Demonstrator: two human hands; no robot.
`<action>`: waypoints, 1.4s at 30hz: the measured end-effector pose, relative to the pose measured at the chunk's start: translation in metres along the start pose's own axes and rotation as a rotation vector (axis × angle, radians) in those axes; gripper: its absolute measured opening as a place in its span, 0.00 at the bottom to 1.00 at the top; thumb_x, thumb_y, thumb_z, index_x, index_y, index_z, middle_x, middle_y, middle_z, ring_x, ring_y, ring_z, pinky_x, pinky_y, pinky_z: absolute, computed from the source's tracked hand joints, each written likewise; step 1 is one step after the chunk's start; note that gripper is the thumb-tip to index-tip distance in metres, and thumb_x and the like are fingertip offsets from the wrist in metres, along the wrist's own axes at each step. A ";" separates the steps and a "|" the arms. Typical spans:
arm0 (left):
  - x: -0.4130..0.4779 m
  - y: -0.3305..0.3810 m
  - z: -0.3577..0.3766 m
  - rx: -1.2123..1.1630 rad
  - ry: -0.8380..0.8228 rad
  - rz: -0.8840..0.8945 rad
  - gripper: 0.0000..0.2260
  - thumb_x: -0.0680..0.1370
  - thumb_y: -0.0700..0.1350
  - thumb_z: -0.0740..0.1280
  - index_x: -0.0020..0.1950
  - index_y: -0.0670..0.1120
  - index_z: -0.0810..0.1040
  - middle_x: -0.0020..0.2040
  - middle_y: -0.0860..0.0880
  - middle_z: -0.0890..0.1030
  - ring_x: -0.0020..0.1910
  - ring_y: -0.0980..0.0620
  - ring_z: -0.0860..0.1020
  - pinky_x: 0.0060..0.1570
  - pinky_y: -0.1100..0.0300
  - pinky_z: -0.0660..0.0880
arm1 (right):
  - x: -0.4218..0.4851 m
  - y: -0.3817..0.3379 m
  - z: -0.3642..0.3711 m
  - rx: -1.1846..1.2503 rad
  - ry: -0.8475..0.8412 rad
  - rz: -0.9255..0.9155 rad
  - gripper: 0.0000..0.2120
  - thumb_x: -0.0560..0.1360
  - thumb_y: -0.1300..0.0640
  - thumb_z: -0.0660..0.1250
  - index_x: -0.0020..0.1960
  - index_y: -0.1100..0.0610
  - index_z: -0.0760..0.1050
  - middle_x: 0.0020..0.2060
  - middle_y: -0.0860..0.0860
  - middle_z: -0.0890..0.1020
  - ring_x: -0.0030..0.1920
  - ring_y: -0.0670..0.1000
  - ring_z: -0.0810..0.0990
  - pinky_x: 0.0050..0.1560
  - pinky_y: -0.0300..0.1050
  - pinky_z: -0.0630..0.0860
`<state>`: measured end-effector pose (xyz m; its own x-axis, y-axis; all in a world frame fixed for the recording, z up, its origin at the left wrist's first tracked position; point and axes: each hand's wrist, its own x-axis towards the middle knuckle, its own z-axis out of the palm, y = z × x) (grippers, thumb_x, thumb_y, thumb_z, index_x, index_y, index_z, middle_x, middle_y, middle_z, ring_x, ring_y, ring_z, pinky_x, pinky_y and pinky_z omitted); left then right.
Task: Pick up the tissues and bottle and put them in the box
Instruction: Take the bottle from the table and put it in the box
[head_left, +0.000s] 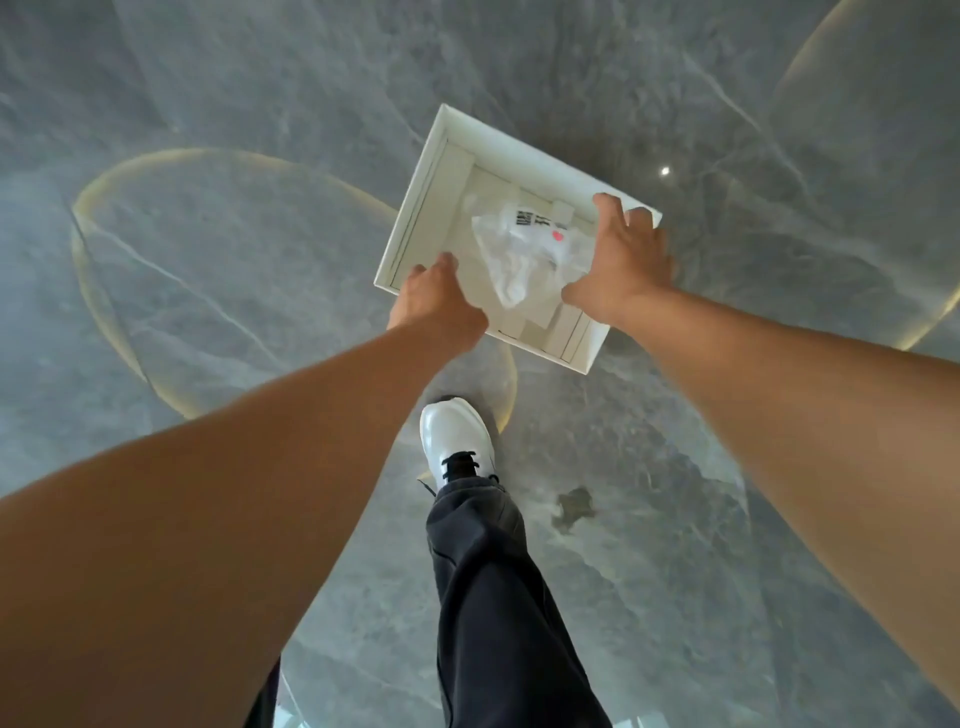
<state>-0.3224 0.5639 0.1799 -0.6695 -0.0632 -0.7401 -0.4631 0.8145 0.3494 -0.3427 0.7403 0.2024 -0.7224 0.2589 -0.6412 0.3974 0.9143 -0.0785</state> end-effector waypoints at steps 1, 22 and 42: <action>-0.002 -0.012 -0.008 0.002 0.008 -0.019 0.23 0.69 0.42 0.66 0.64 0.50 0.71 0.60 0.46 0.73 0.53 0.45 0.76 0.43 0.58 0.69 | -0.002 -0.009 -0.004 -0.029 0.003 -0.010 0.40 0.64 0.55 0.75 0.69 0.51 0.57 0.64 0.57 0.66 0.64 0.62 0.65 0.59 0.57 0.68; -0.129 -0.486 -0.270 -0.190 0.129 -0.325 0.15 0.69 0.43 0.63 0.55 0.47 0.76 0.56 0.44 0.77 0.56 0.41 0.76 0.53 0.52 0.75 | -0.199 -0.500 0.163 -0.498 -0.305 -0.643 0.18 0.70 0.56 0.67 0.59 0.56 0.74 0.56 0.59 0.81 0.58 0.60 0.78 0.56 0.48 0.74; -0.170 -0.845 -0.273 -0.727 0.292 -0.879 0.18 0.69 0.43 0.66 0.59 0.49 0.73 0.55 0.44 0.74 0.53 0.42 0.74 0.48 0.50 0.75 | -0.369 -0.851 0.444 -0.883 -0.501 -1.153 0.23 0.72 0.55 0.65 0.66 0.52 0.67 0.61 0.58 0.73 0.62 0.62 0.72 0.58 0.53 0.73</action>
<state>0.0245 -0.2712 0.1676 -0.0188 -0.6456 -0.7635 -0.9910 -0.0894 0.1000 -0.1631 -0.2716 0.1675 -0.0618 -0.6603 -0.7485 -0.8093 0.4721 -0.3496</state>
